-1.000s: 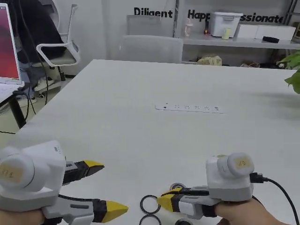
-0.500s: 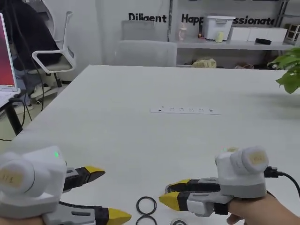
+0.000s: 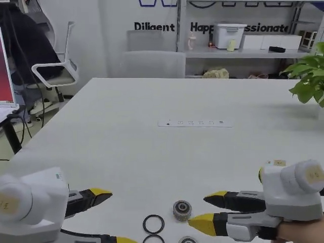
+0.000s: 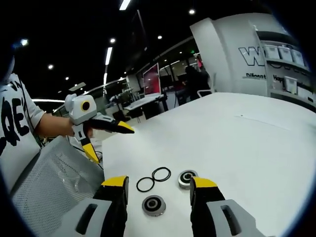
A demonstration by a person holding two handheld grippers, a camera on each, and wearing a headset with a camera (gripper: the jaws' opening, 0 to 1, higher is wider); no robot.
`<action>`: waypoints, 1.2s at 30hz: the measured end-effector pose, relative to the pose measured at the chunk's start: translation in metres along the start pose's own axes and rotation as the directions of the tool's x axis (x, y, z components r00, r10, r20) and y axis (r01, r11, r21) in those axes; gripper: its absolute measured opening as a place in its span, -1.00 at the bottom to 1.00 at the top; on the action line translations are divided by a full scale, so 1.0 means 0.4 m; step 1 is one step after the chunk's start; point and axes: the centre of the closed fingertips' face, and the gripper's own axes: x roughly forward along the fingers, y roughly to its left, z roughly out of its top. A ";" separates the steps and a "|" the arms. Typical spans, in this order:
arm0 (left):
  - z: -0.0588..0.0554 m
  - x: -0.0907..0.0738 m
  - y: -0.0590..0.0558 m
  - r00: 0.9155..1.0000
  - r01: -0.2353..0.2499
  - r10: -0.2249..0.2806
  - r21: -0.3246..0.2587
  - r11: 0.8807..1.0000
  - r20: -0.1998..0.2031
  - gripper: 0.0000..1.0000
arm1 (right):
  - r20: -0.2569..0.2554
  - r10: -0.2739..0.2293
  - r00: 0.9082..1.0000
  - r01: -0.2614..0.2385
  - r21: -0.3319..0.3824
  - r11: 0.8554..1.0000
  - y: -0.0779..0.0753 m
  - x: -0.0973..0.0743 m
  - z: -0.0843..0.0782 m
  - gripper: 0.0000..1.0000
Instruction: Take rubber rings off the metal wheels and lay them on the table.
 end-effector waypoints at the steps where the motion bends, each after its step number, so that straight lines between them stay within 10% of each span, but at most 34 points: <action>1: 0.001 0.000 -0.003 1.000 0.001 -0.001 0.002 1.000 0.000 0.44 | -0.003 -0.004 1.000 0.004 -0.007 1.000 0.001 -0.007 -0.002 0.03; 17: 0.012 -0.017 -0.038 1.000 0.004 -0.004 0.004 1.000 0.015 0.55 | -0.011 -0.067 0.998 0.066 -0.101 0.993 0.014 -0.119 -0.018 0.58; 36: 0.019 -0.042 -0.060 1.000 -0.018 0.017 0.003 1.000 0.016 0.62 | 0.013 -0.134 0.991 0.135 -0.151 0.979 0.008 -0.189 -0.030 0.74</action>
